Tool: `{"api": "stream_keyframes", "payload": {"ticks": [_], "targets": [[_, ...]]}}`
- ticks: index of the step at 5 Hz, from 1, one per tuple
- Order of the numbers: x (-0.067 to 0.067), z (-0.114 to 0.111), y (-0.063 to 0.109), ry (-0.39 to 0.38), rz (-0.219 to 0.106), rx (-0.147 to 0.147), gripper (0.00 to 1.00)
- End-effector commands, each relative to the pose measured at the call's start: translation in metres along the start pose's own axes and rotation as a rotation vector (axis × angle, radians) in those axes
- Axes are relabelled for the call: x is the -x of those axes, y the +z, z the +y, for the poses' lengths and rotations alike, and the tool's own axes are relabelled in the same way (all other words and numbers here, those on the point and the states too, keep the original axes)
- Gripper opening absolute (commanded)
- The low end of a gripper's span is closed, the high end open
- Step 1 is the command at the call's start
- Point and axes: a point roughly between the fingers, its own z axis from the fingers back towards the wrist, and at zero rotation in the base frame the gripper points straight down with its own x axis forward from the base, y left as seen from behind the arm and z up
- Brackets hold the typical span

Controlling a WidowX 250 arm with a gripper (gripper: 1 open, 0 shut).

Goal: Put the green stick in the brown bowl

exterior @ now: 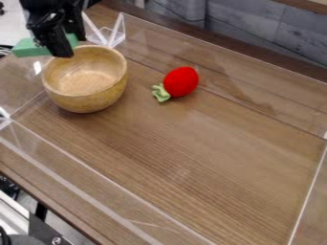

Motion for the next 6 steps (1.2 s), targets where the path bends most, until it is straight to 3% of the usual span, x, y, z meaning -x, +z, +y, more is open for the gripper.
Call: {"api": "stream_keyframes", "payload": {"ticks": [1,3,5,6], "targets": [[-0.006,-0.001,0.002,-0.002,-0.021,0.037,0.0],[-0.015,-0.001,-0.012,0.008,-0.028,0.041,0.0],[-0.04,0.002,-0.015,-0.062,-0.029,0.046,0.0],[-0.037,0.0,-0.022,-0.126,-0.024,0.046,0.0]]}}
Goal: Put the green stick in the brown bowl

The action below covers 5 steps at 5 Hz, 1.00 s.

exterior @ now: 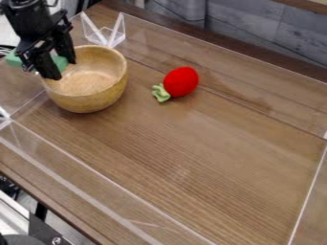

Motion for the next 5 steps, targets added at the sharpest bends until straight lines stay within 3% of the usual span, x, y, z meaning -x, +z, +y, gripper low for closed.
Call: {"api": "stream_keyframes", "payload": {"ticks": [1,3,5], "targets": [[-0.0063,-0.0093,0.0077,-0.064,-0.027,0.045,0.0],[-0.0097,-0.005,0.0022,-0.047,-0.036,0.05,0.0],[-0.0089,-0.0035,-0.0003,0.05,-0.057,0.057,0.0]]}}
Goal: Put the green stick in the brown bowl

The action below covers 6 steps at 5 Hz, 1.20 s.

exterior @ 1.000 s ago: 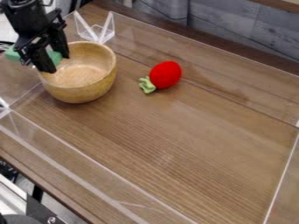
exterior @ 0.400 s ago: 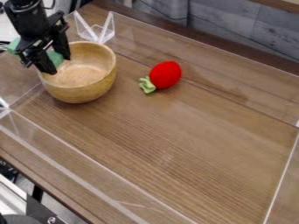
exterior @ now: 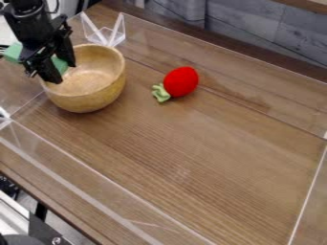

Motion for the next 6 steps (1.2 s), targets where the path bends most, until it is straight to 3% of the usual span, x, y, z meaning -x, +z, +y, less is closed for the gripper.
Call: {"api": "stream_keyframes", "payload": {"ticks": [1,3,4,5,6], "targets": [[0.001,0.002,0.012,0.044,-0.029,0.027,0.0],[0.01,0.009,0.013,0.12,-0.043,0.026,0.0],[0.0,0.001,0.012,0.114,-0.042,0.024,1.0],[-0.01,-0.006,0.008,0.107,-0.042,0.023,0.0],[-0.01,-0.009,0.007,0.141,-0.047,0.022,0.0]]}}
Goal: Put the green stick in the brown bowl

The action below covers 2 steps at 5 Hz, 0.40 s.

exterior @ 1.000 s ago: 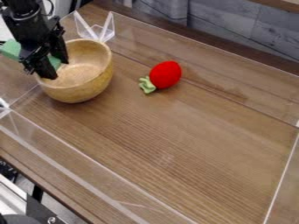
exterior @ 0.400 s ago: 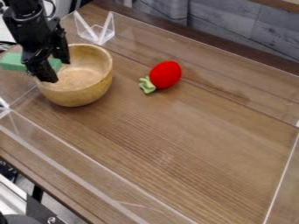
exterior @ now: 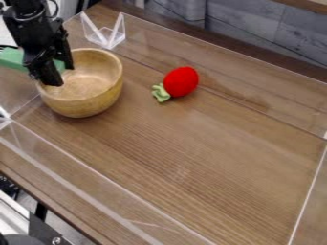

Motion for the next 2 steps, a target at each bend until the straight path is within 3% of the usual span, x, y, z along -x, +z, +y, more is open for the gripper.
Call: {"api": "stream_keyframes", "payload": {"ticks": [1,2], "targets": [[-0.0021,-0.0116,0.0121,0.031,-0.029,0.041,0.0],[0.0048,-0.0124,0.0091,0.042,-0.029,0.038,1.0]]}}
